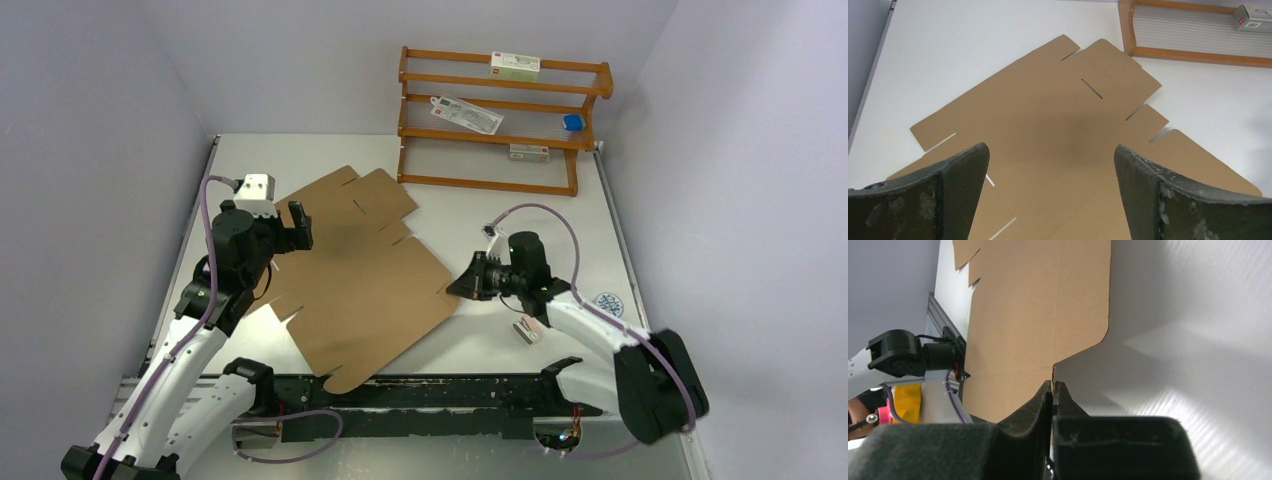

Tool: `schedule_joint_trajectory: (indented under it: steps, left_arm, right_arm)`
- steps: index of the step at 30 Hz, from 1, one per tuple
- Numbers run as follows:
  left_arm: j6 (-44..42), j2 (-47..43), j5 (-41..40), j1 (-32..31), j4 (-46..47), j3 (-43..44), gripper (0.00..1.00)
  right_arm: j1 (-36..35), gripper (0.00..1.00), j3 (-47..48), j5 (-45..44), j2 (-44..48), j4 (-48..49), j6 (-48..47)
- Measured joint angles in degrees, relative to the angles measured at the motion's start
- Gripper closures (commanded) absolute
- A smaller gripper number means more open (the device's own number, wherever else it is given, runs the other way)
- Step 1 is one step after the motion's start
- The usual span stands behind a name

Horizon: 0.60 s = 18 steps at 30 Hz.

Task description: Fold the paper box

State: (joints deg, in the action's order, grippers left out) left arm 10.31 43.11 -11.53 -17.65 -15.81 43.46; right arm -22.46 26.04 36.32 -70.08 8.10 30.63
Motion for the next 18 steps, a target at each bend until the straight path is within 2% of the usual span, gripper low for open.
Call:
schedule_joint_trajectory:
  steps: [8, 10, 13, 18]
  left_arm:
    - [0.92, 1.09, 0.72, 0.20, -0.26, 0.13, 0.00]
    - [1.60, 2.45, 0.70, 0.22, -0.70, 0.37, 0.00]
    - [3.69, 5.11, 0.42, 0.22, -2.54, 1.22, 0.00]
    - [7.82, 8.15, -2.12, 0.24, -5.57, 1.90, 0.00]
  right_arm:
    - [-0.48, 0.77, -4.48, -6.58, 17.53, -12.85, 2.21]
    - [-0.50, 0.66, -4.87, -7.80, 20.17, -15.89, 2.19]
    - [-0.50, 0.52, -4.72, -9.38, 21.20, -18.86, 1.70]
    - [-0.31, 0.47, -1.27, -12.61, 17.20, -22.05, -1.22]
